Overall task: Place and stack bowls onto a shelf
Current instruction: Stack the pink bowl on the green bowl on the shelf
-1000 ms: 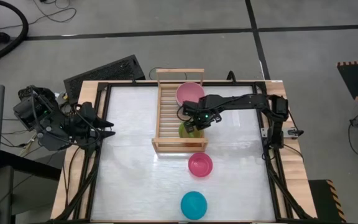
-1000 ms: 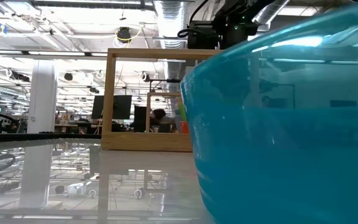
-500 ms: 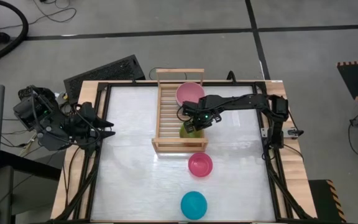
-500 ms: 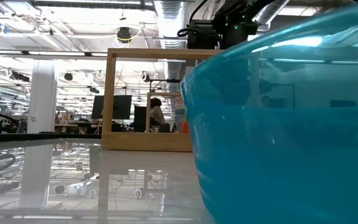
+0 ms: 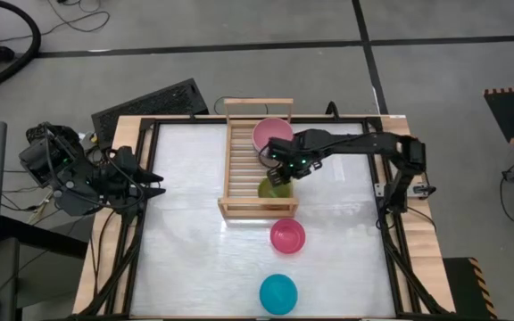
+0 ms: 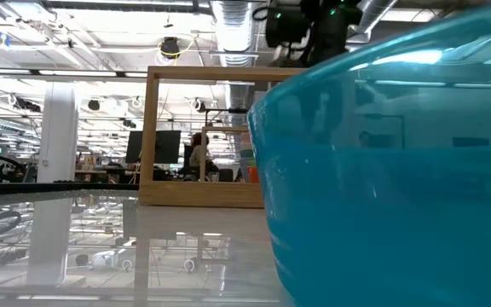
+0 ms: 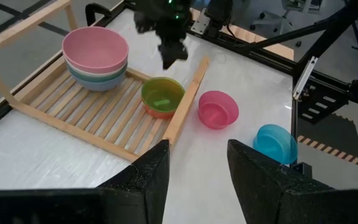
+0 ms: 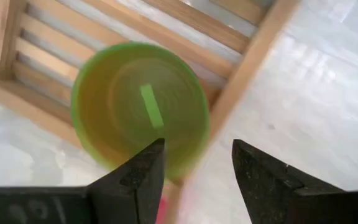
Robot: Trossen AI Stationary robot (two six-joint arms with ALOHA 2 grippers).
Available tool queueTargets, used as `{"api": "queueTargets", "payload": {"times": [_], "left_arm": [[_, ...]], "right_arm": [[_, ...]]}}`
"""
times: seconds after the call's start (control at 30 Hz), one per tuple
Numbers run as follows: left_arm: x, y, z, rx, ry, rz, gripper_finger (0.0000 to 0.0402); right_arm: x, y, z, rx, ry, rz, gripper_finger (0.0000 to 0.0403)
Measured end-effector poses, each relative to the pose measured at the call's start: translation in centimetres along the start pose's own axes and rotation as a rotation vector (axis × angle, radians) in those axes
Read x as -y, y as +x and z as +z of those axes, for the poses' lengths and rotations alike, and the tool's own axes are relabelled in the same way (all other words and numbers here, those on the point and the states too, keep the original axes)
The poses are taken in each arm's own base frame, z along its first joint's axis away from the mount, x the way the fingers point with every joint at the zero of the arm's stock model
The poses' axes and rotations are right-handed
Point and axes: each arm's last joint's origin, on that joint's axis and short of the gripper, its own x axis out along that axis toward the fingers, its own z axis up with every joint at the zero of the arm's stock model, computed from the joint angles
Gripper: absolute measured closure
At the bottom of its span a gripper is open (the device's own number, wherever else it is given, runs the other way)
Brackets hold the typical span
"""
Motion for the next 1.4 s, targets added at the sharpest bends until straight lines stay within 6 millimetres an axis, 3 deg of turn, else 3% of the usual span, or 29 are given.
{"api": "queueTargets", "payload": {"times": [0.17,0.33,0.5,0.73,0.93,1.03,1.17,1.4], "left_arm": [[0.0,0.0,0.0,0.0,0.0,0.0,0.0255],[0.0,0.0,0.0,0.003,0.0,0.002,0.0255],[0.0,0.0,0.0,0.014,0.0,0.009,0.0255],[-0.1,0.0,0.1,0.05,0.0,0.036,0.0255],[-0.2,0.0,0.3,0.099,-0.006,0.07,0.0255],[-0.3,0.0,0.4,0.122,-0.006,0.087,0.0252],[-0.3,0.0,0.4,0.139,-0.007,0.099,0.0243],[-0.3,0.0,0.4,0.143,-0.011,0.102,0.0237]], "right_arm": [[2.0,-4.5,-1.9,0.026,0.016,-0.038,0.0201],[3.8,-8.6,-5.6,0.053,0.07,-0.096,0.021],[3.8,-10.0,-10.4,0.076,0.074,-0.086,0.0211],[2.7,-7.7,-16.8,0.048,0.093,-0.099,0.0206],[1.2,-4.9,-20.3,0.083,0.15,0.078,0.0171],[0.5,-3.2,-21.2,0.088,0.174,0.138,0.0154],[-0.1,-0.6,-21.8,0.093,0.19,0.069,0.0148],[-1.8,3.3,-20.5,0.097,0.201,0.019,0.0147]]}}
